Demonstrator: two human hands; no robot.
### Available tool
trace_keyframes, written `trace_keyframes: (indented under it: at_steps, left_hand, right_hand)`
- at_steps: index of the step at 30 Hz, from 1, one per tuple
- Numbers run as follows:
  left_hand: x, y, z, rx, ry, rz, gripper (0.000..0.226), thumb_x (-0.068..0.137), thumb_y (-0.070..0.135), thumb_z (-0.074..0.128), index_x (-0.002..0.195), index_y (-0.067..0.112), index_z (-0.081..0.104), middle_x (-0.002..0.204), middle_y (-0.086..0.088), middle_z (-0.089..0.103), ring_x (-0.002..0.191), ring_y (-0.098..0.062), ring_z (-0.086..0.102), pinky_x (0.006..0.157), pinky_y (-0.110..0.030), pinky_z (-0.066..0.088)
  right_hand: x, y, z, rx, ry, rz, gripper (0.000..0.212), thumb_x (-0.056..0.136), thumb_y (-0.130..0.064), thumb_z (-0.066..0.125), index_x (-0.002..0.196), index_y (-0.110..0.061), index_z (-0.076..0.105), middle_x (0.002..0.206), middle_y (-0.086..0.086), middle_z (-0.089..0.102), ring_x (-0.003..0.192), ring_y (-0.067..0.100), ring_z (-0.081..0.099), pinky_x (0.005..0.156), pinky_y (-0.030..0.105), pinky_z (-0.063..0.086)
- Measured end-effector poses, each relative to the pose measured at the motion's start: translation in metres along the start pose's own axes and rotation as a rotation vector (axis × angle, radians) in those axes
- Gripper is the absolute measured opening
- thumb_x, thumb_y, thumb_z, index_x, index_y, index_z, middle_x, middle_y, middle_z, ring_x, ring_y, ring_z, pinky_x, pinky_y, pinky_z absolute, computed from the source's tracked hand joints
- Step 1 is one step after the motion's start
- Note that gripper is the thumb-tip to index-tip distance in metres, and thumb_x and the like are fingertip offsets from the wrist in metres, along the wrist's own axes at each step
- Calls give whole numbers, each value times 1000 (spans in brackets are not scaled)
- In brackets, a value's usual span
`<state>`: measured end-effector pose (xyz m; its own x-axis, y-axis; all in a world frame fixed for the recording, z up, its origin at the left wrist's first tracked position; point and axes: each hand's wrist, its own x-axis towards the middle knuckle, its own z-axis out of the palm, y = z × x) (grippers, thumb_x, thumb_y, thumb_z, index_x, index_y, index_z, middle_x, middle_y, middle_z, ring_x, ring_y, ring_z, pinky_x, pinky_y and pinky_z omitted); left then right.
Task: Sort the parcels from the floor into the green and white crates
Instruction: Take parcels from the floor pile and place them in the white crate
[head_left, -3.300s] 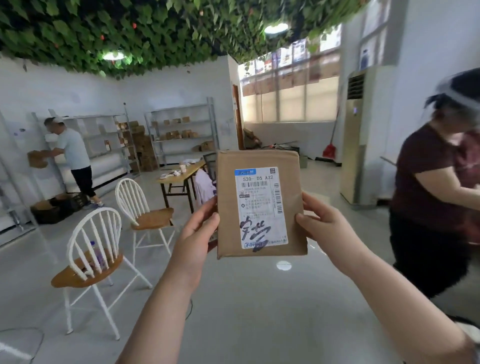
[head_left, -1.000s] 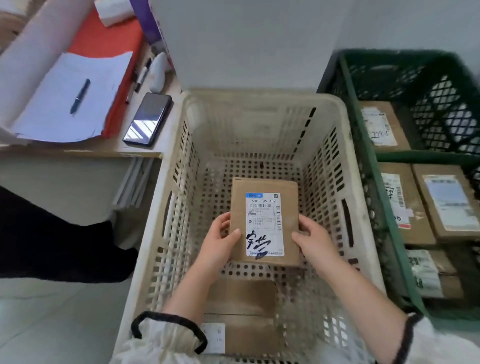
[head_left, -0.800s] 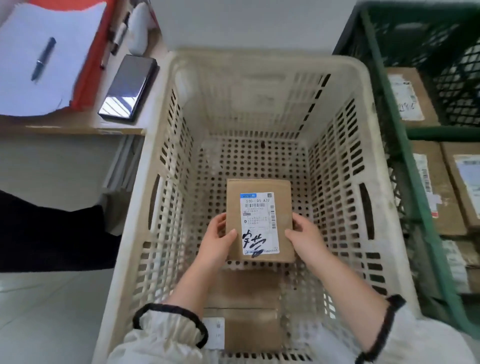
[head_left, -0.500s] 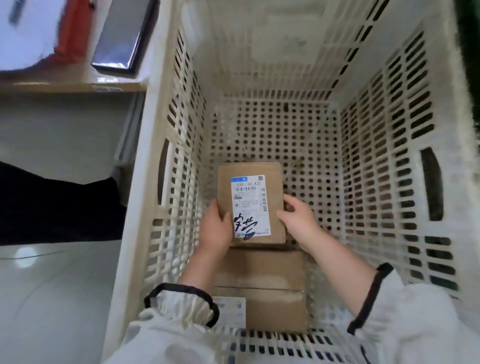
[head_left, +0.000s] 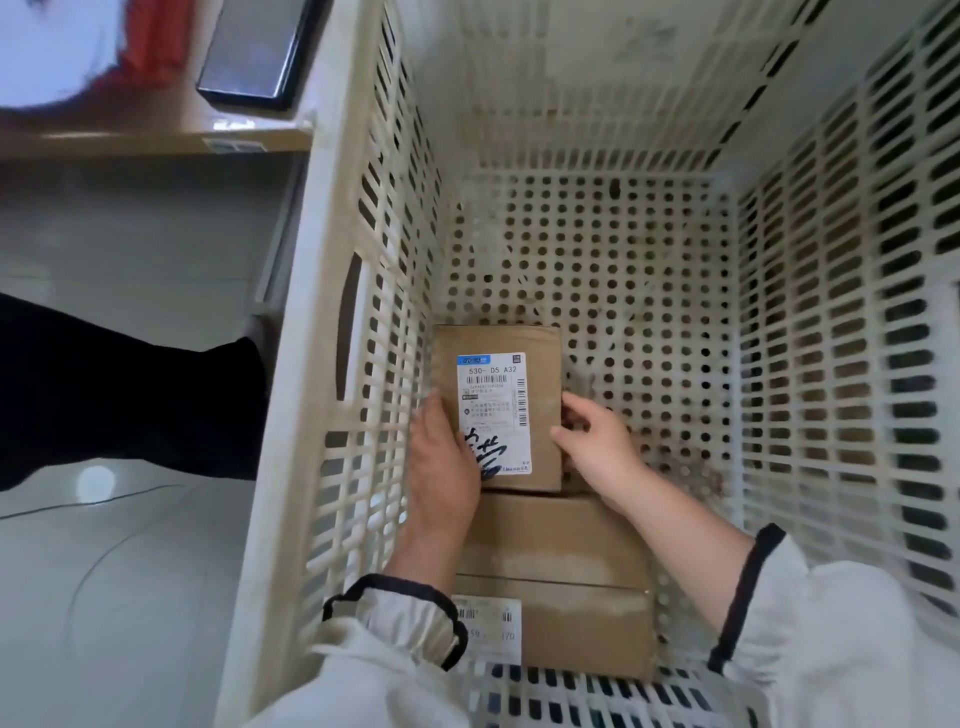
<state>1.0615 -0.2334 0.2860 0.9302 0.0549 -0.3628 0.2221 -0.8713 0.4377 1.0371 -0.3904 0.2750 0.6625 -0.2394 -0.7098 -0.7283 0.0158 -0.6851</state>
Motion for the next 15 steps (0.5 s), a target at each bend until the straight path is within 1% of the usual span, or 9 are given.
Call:
trace_keyframes:
  at_steps: [2, 3, 5, 6, 7, 10, 15]
  left_hand:
    - [-5, 2, 2, 112, 4, 63, 50, 92, 6, 50, 142, 8, 39, 153, -15, 30, 139, -31, 31, 111, -42, 34]
    - [-9, 2, 3, 193, 0, 89, 49, 92, 9, 51, 140, 11, 43, 154, -12, 29, 139, -33, 30, 111, -44, 33]
    - [-17, 2, 7, 323, -21, 130, 44, 90, 14, 53, 135, 15, 50, 154, -8, 32, 142, -35, 24, 113, -47, 25]
    - [-20, 0, 10, 351, -32, 140, 42, 90, 15, 54, 133, 16, 53, 152, -6, 36, 143, -35, 22, 114, -48, 22]
    - [-22, -1, 12, 359, -47, 138, 41, 91, 16, 53, 132, 16, 54, 151, -5, 38, 144, -33, 21, 114, -48, 22]
    - [-23, -5, 16, 340, -85, 96, 41, 95, 19, 46, 136, 17, 50, 153, 0, 34, 145, -28, 20, 111, -47, 28]
    - [-21, -5, 17, 367, -105, 89, 43, 96, 24, 42, 139, 21, 45, 155, 3, 29, 145, -26, 16, 112, -47, 27]
  right_hand:
    - [0, -2, 4, -11, -7, 2, 52, 89, 5, 55, 138, -9, 46, 137, 6, 52, 119, 11, 47, 102, 24, 38]
    - [1, -2, 6, -20, -4, -1, 52, 89, 5, 55, 138, -8, 46, 137, 6, 52, 121, 13, 47, 105, 26, 37]
    - [3, -2, 9, -29, 0, -1, 52, 88, 6, 55, 137, -7, 47, 136, 8, 53, 121, 15, 50, 108, 34, 38]
    - [4, -2, 10, -30, -2, 5, 52, 88, 6, 56, 138, -7, 46, 136, 9, 53, 122, 18, 51, 109, 37, 39]
    - [4, -2, 11, -34, -6, 10, 53, 88, 6, 56, 138, -6, 46, 137, 9, 53, 124, 20, 50, 109, 39, 39]
    - [6, 0, 10, -47, -19, 19, 54, 88, 4, 57, 139, -6, 44, 139, 9, 51, 127, 21, 49, 109, 40, 38]
    - [8, 0, 9, -39, -22, 48, 55, 89, 1, 58, 140, -11, 44, 135, 9, 53, 121, 27, 53, 103, 48, 43]
